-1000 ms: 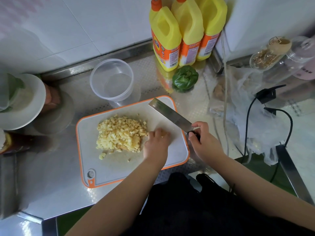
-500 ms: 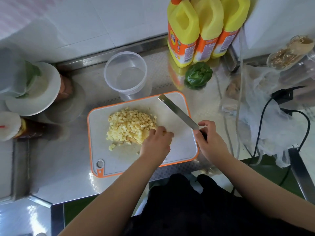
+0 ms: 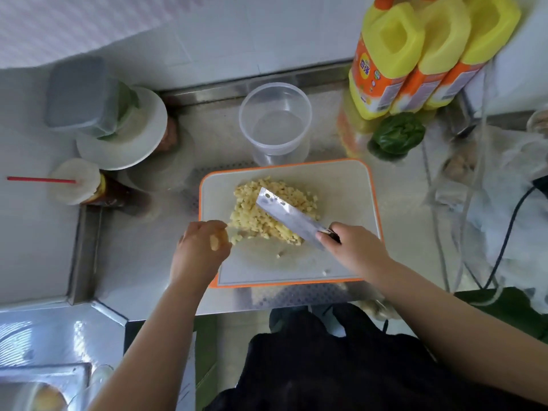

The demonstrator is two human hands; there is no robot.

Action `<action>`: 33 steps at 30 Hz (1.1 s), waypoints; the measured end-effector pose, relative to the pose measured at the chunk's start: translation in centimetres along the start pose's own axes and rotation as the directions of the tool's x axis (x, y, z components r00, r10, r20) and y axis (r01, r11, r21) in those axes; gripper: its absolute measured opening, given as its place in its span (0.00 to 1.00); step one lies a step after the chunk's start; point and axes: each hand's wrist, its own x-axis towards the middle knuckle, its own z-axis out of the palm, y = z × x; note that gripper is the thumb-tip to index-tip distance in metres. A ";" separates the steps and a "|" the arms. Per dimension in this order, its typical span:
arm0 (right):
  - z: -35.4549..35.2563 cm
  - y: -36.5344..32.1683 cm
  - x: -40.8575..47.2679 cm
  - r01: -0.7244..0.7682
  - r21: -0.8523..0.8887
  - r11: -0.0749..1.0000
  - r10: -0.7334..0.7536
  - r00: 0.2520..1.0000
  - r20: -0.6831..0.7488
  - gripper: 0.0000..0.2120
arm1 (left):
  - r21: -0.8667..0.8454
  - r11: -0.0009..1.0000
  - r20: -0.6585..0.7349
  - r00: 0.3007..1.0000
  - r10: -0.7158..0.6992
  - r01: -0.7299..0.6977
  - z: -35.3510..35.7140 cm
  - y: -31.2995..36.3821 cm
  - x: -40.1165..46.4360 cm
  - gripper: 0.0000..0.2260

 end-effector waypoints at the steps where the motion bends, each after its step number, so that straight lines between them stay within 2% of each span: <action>1: 0.4 -0.7 0.1 0.014 -0.025 1.000 -0.013 0.999 0.029 0.21 | -0.020 1.000 -0.024 0.999 -0.022 0.021 -0.5 -0.6 0.1 0.17; 9: 4.5 -7.3 -0.1 0.187 -0.129 0.974 -0.160 0.967 0.197 0.21 | -0.086 0.995 -0.118 0.991 -0.066 0.056 -3.0 -2.9 1.2 0.19; 13: 6.6 -9.5 0.4 0.184 -0.148 0.972 -0.142 0.956 0.257 0.21 | -0.116 0.992 -0.108 0.992 -0.064 0.051 -3.1 -3.2 1.4 0.18; 22: 8.6 -10.7 1.5 0.010 -0.163 0.987 0.002 0.997 0.075 0.15 | -0.062 0.998 -0.043 0.999 0.001 -0.003 -1.7 -2.7 2.0 0.18; 25: 8.9 -10.1 1.2 -0.045 -0.155 0.987 0.049 0.998 0.026 0.18 | -0.007 1.000 0.004 1.000 0.008 -0.008 -1.0 -2.1 2.2 0.17; 33: 8.6 -8.3 0.6 -0.104 -0.172 0.980 0.104 0.995 -0.005 0.20 | 0.161 0.984 0.130 0.990 0.059 -0.080 0.9 -1.2 3.0 0.17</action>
